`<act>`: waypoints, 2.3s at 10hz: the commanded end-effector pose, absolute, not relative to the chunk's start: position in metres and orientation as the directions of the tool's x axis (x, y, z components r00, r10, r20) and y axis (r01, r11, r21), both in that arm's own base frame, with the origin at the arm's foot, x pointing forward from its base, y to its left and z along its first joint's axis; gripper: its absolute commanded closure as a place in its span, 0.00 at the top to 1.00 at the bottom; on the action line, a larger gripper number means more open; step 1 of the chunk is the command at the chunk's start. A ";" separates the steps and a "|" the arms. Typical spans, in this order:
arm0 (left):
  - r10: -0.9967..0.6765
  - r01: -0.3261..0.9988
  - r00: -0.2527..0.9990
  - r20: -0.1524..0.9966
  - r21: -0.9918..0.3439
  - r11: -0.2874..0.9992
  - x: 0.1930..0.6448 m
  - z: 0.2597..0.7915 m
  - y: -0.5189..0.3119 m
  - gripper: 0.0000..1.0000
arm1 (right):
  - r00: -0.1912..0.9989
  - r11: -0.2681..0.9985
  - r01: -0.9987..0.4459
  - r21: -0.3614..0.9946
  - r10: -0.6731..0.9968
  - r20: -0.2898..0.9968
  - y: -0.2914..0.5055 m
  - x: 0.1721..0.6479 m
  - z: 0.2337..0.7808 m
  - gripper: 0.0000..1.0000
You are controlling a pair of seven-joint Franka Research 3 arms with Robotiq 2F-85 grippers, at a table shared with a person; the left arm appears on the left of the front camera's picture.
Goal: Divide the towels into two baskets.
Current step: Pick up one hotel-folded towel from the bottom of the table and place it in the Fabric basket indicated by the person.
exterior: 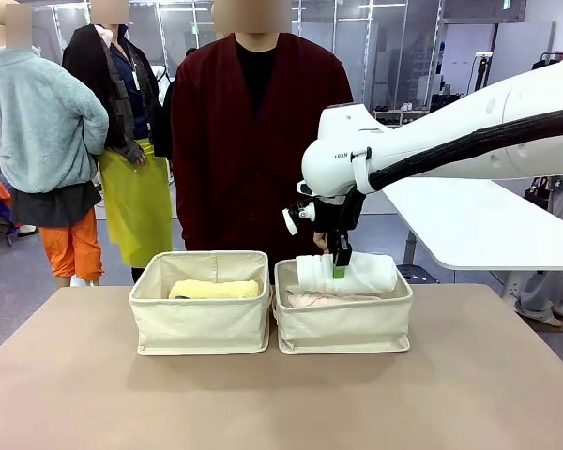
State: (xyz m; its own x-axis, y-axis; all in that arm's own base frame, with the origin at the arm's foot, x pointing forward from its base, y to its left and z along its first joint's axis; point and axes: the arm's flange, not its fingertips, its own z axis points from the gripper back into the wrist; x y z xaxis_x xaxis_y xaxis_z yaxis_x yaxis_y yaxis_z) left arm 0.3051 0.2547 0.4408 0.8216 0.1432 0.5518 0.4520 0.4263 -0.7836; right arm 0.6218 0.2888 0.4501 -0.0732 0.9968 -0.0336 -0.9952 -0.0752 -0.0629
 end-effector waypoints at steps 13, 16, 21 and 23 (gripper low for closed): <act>0.131 0.457 0.823 0.553 -0.781 0.426 0.299 0.443 0.255 1.00 | -0.081 -0.083 -0.995 -0.063 0.996 -0.023 0.294 0.620 0.457 1.00; 0.131 0.457 0.823 0.553 -0.781 0.426 0.299 0.443 0.255 1.00 | -0.081 -0.083 -0.995 -0.063 0.996 -0.023 0.294 0.620 0.457 1.00; 0.131 0.457 0.823 0.553 -0.781 0.426 0.299 0.443 0.255 1.00 | -0.088 -0.082 -0.994 -0.077 0.993 0.084 0.275 0.571 0.482 1.00; 0.131 0.457 0.823 0.553 -0.781 0.426 0.299 0.443 0.255 1.00 | -0.003 0.006 -0.997 -0.076 0.992 0.123 0.234 0.521 0.500 1.00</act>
